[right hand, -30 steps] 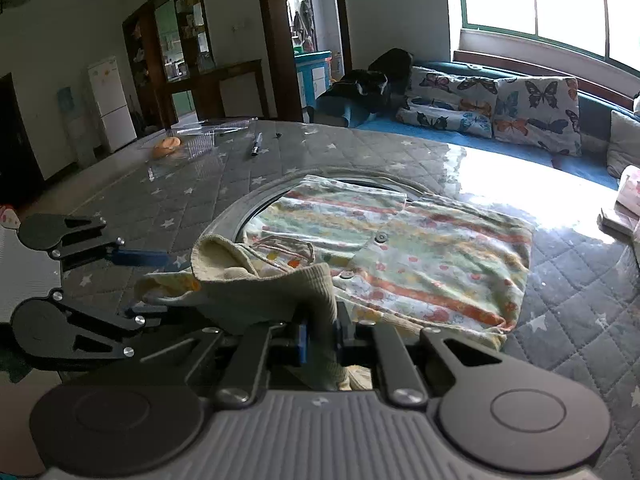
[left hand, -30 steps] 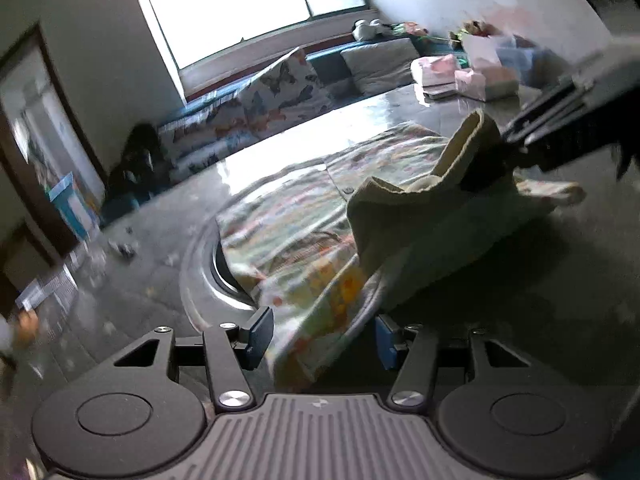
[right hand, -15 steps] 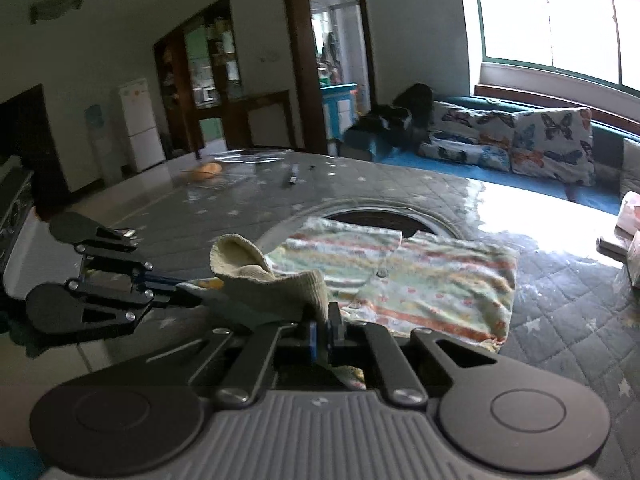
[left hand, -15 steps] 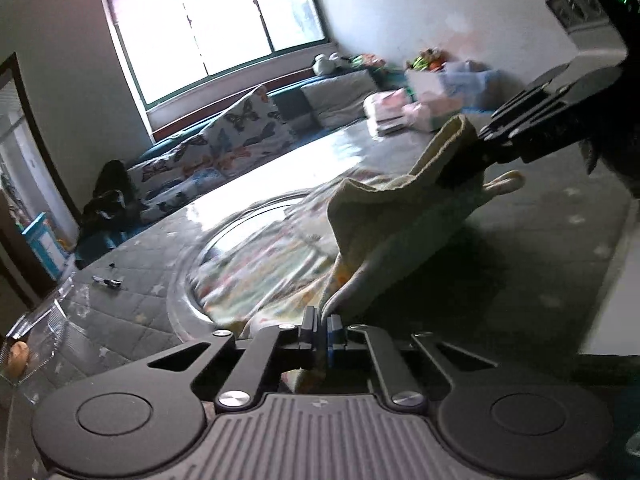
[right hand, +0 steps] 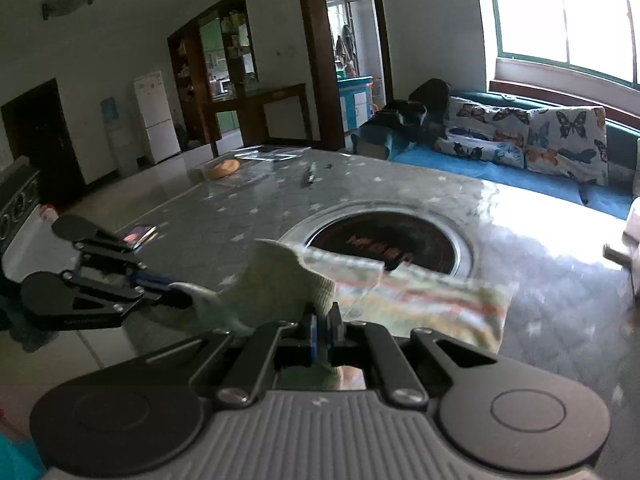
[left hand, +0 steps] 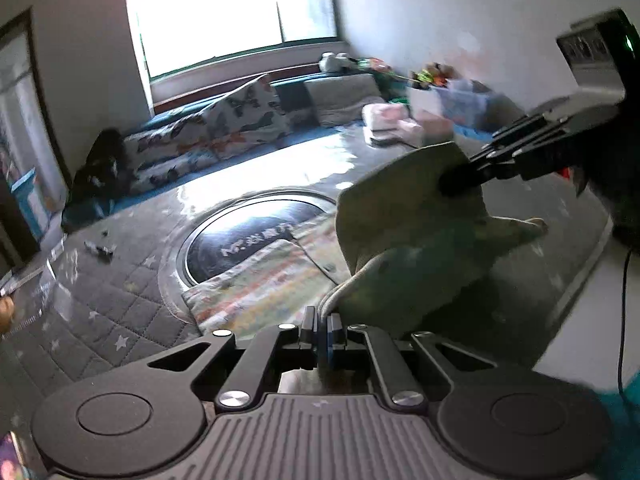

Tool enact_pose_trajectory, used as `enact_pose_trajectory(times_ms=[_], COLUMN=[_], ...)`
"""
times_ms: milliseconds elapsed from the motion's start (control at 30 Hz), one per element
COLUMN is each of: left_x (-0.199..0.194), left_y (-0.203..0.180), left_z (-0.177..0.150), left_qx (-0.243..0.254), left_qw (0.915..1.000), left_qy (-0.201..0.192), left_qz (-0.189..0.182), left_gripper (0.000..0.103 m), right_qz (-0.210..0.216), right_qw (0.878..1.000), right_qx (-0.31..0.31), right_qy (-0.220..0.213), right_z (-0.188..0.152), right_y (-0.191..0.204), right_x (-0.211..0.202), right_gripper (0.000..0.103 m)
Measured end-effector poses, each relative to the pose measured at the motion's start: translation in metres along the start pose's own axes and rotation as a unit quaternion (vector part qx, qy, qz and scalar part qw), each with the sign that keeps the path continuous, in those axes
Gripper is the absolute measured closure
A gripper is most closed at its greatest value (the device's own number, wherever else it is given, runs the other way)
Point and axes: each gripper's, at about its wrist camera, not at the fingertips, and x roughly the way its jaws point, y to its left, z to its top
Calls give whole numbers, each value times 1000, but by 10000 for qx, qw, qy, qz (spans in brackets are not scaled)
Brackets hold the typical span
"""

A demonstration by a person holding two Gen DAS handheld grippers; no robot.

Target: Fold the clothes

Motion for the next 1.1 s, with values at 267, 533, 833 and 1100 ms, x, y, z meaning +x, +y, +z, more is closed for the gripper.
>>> enact_pose_trajectory(times_ms=[267, 533, 833, 1100], left_x=[62, 144, 163, 166], left_y=[68, 107, 119, 123], left_z=[45, 47, 35, 38], left_qx=[-903, -1340, -1601, -1687], left_qw=[9954, 9843, 9778, 9761], left_qy=[296, 1062, 1269, 1253], left_qz=[78, 439, 467, 561], left_gripper=[98, 98, 93, 86], right_qz=[-295, -670, -1316, -1463], right_qw=[9992, 9956, 9874, 9835], right_qx=[-132, 310, 391, 667], right_qy=[240, 582, 782, 832], right_z=[70, 67, 20, -1], right_y=[-43, -79, -104, -123], right_x=[81, 177, 158, 153], right_gripper=[99, 96, 77, 74])
